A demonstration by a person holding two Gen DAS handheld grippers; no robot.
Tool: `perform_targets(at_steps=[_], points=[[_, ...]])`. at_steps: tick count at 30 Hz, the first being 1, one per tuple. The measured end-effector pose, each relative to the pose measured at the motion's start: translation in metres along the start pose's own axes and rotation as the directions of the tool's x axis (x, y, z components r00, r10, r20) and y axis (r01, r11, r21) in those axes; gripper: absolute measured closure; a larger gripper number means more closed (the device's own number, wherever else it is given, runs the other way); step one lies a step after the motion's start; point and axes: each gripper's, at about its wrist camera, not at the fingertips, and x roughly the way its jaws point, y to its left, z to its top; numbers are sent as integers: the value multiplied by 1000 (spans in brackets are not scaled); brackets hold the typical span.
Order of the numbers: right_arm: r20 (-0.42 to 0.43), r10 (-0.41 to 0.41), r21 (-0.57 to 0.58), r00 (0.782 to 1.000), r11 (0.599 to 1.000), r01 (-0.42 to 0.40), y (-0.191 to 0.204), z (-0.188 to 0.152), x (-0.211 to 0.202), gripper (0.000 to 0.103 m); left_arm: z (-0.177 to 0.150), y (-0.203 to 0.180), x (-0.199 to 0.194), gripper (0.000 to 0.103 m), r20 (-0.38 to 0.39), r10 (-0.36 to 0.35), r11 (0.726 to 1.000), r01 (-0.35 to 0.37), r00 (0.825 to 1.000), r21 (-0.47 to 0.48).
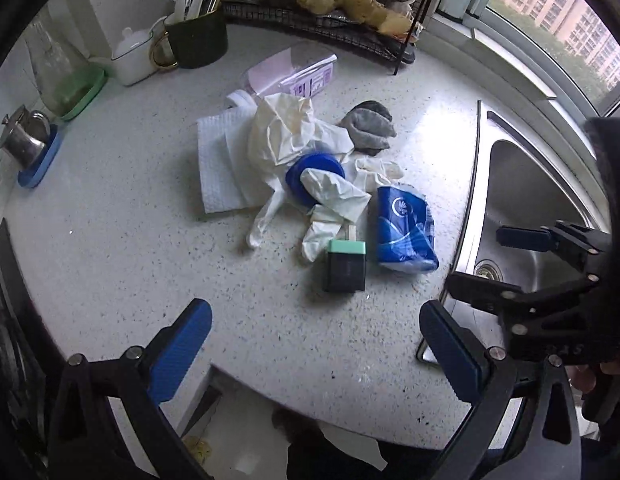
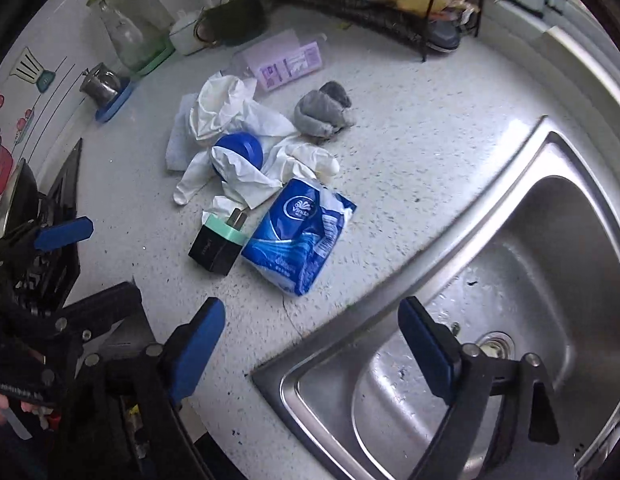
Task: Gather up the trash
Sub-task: 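Grasp the blue tissue pack with the right tool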
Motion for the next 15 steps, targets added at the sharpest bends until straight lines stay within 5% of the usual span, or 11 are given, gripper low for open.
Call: perform_targets(at_steps=[4, 15], points=[[-21, 4, -64, 1000, 998, -6, 4, 15, 17, 25, 2, 3, 11, 0, -32, -23, 1000, 23, 999, -5], [-89, 15, -268, 996, 963, -39, 23, 36, 42, 25, 9, 9, 42, 0, -83, -33, 999, 32, 996, -22]])
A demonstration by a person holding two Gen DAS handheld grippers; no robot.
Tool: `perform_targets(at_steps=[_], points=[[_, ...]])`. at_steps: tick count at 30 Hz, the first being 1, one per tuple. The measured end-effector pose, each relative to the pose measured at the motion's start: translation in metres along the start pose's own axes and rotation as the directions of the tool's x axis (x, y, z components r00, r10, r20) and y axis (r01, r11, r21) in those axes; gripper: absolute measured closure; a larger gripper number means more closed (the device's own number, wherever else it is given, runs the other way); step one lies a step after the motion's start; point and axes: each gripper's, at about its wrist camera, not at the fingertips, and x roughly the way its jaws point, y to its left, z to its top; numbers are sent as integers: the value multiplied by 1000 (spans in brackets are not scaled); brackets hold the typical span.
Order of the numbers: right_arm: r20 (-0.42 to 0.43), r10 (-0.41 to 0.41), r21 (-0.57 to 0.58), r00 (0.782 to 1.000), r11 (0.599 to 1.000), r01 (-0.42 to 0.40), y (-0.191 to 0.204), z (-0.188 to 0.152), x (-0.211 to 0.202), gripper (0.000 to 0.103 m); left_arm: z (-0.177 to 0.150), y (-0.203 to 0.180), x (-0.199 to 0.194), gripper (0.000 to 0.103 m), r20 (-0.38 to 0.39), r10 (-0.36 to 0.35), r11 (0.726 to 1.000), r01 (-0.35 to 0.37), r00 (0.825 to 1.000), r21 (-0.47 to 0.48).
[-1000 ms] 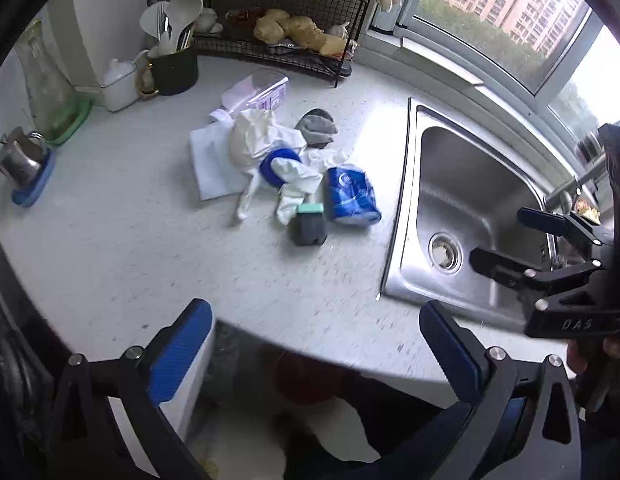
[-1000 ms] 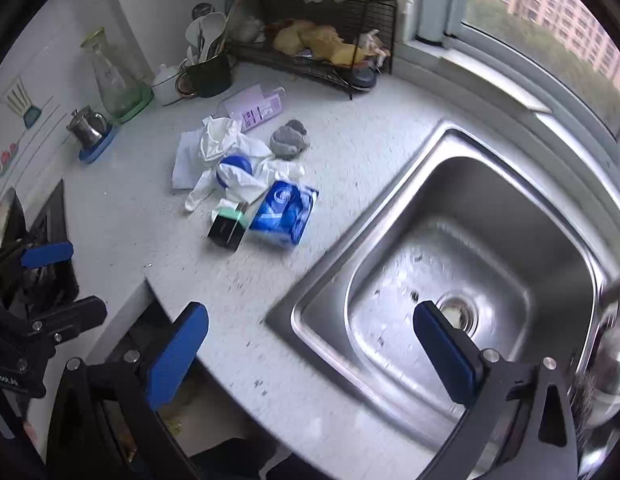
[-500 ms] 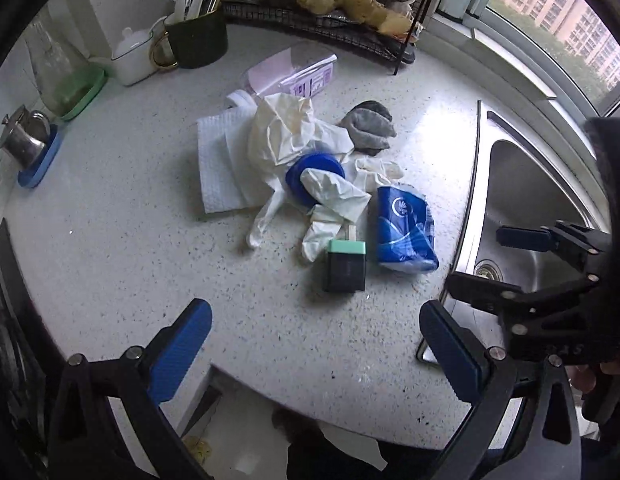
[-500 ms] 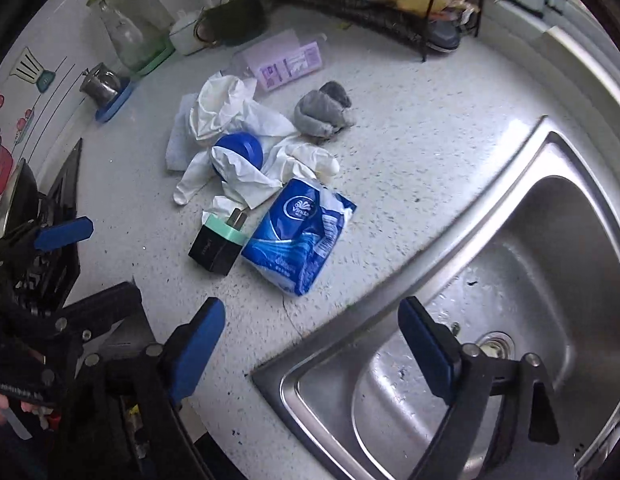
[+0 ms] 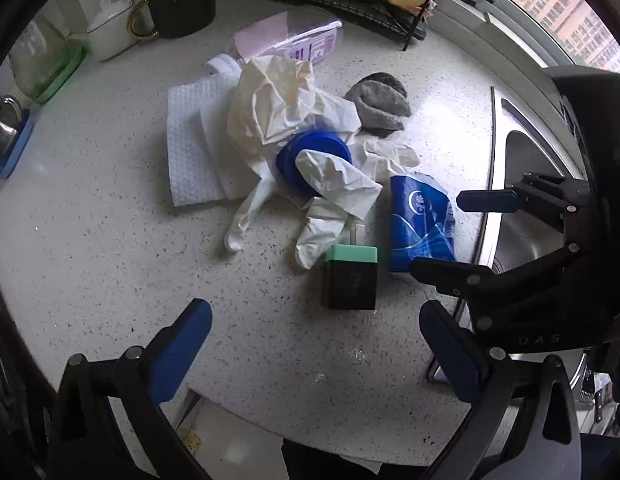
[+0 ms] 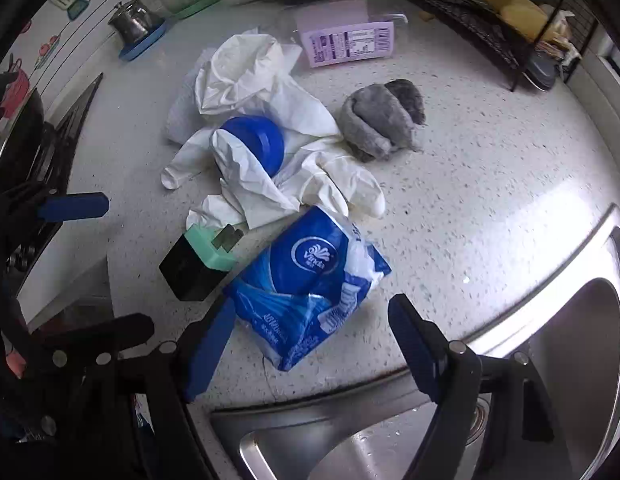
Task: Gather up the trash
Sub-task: 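Grasp the blue tissue pack with the right tool, then grasp the black-and-green iPort box with the left tool while the right tool holds the tissue pack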
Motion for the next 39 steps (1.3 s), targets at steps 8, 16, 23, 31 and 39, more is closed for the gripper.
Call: perform_targets(at_steps=[8, 16, 23, 31, 39], points=[[-28, 17, -89, 999, 996, -19, 9, 16, 14, 36, -4, 12, 2, 0, -3, 3, 999, -3, 1000, -46], [-10, 32, -89, 999, 995, -33, 22, 5, 19, 72, -7, 9, -5, 0, 10, -9, 1000, 9, 1000, -25], [37, 32, -8, 999, 999, -31, 6, -9, -1, 88, -4, -6, -2, 0, 16, 2, 999, -3, 1000, 51], [64, 47, 53, 997, 997, -50, -4, -15, -11, 88, 6, -12, 16, 2, -7, -43, 999, 43, 999, 29], [78, 51, 76, 996, 996, -57, -13, -13, -12, 88, 17, -28, 41, 40, -52, -46, 999, 47, 998, 24]])
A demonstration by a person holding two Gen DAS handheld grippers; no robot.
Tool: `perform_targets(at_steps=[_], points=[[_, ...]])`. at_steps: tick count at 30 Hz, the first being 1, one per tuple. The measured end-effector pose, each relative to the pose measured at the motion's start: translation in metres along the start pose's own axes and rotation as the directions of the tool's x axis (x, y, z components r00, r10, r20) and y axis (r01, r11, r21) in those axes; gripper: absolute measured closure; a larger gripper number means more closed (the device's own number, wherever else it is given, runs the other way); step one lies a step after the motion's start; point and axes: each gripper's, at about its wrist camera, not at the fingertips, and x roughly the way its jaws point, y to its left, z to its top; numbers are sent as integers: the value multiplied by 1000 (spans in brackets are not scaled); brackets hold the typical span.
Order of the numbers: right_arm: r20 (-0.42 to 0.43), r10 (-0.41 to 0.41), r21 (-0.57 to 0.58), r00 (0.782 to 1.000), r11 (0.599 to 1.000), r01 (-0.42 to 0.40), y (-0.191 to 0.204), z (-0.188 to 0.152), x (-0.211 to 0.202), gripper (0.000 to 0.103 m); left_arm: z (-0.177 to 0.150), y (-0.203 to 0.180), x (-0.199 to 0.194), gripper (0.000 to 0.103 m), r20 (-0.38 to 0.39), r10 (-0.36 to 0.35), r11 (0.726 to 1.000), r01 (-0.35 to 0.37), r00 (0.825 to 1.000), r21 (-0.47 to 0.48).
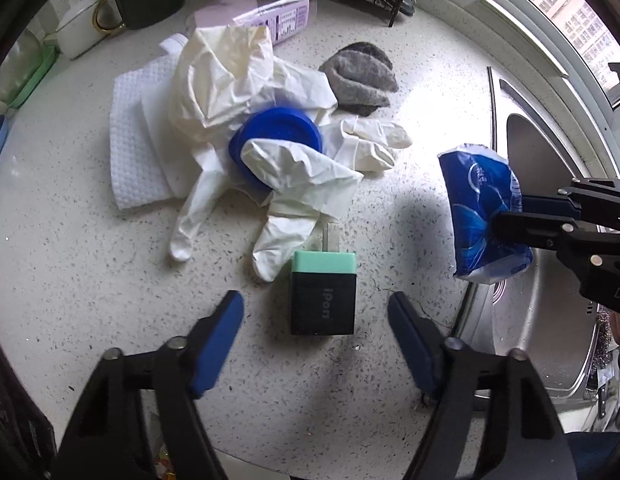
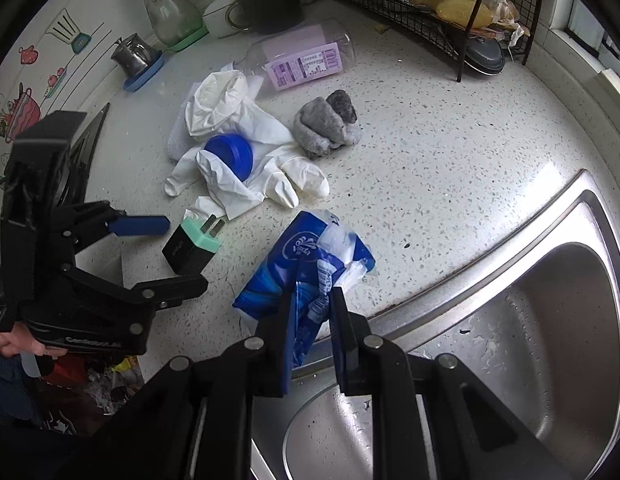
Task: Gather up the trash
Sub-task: 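Grasp the black-and-green iPort box with the left tool while the right tool holds the tissue pack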
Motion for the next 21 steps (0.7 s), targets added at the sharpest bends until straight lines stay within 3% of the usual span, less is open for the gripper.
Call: perform_targets(at_steps=[5, 8, 11, 21], points=[[-3, 2, 29, 1000, 1000, -2, -24, -8, -11, 88, -1, -1, 2, 49, 21, -4, 1000, 3, 1000, 20], [-12, -1, 34, 1000, 999, 1, -26, -12, -12, 88, -2, -3, 1, 73, 39, -5, 999, 3, 999, 39], [-15, 0, 35, 1000, 999, 1, -28, -18, -15, 88, -3, -3, 1, 73, 43, -41, 999, 39, 998, 32], [-7, 9, 3, 1000, 1000, -9, -7, -21, -28, 88, -27, 6, -21, 75, 76, -69, 997, 65, 995, 52]])
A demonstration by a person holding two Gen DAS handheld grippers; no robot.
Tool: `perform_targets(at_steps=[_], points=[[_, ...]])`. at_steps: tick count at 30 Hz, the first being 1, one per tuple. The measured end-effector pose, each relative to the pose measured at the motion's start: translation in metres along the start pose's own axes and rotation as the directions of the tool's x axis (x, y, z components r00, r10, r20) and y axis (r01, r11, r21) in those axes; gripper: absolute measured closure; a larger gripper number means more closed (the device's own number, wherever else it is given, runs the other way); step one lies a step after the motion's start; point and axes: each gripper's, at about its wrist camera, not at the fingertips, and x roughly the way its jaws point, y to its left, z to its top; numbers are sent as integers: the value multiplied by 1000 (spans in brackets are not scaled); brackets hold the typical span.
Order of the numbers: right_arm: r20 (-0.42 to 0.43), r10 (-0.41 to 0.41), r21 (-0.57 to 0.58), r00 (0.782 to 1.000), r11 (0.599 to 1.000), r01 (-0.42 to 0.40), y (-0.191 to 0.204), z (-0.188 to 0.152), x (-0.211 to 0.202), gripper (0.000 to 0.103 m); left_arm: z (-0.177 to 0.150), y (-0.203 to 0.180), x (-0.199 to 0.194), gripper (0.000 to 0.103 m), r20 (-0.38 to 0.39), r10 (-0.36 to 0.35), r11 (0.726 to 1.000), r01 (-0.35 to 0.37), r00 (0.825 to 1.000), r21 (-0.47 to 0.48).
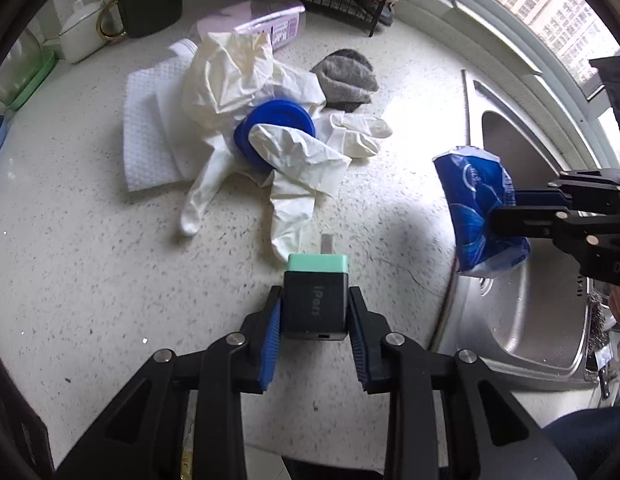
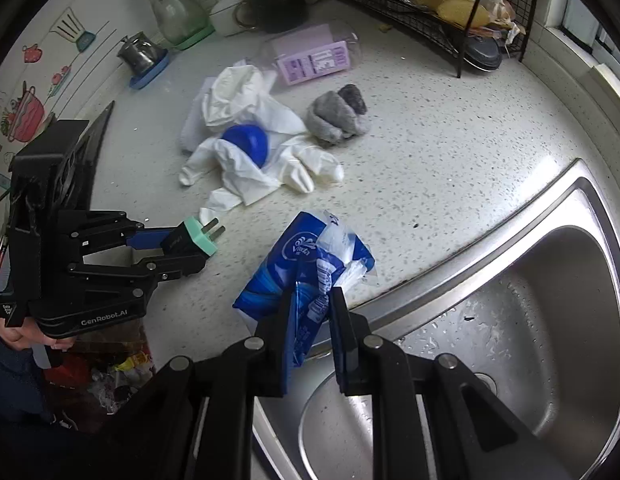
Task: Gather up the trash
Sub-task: 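Grasp the black-and-green iPort box with the left tool while the right tool holds the tissue pack, then carry the iPort box and tissue pack down over the red bucket with both tools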
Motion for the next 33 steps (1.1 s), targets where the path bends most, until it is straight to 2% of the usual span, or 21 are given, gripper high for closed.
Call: perform_targets(at_steps=[4, 8, 15, 23, 33], points=[[32, -29, -44, 999, 999, 31, 14, -6, -14, 88, -16, 6, -26, 75, 45, 11, 998, -14, 999, 55], [68, -44, -28, 997, 999, 46, 27, -16, -30, 88, -27, 11, -40, 75, 52, 7, 997, -10, 999, 70], [104, -57, -2, 993, 998, 57, 61, -39, -49, 88, -57, 5, -87, 75, 117, -11, 990, -6, 993, 141], [144, -73, -5, 987, 997, 74, 116, -67, -57, 88, -103, 13, -123, 75, 140, -15, 981, -13, 990, 193], [174, -121, 86, 977, 990, 107, 179, -119, -60, 88, -166, 24, -156, 75, 134, -53, 955, 11, 990, 298]])
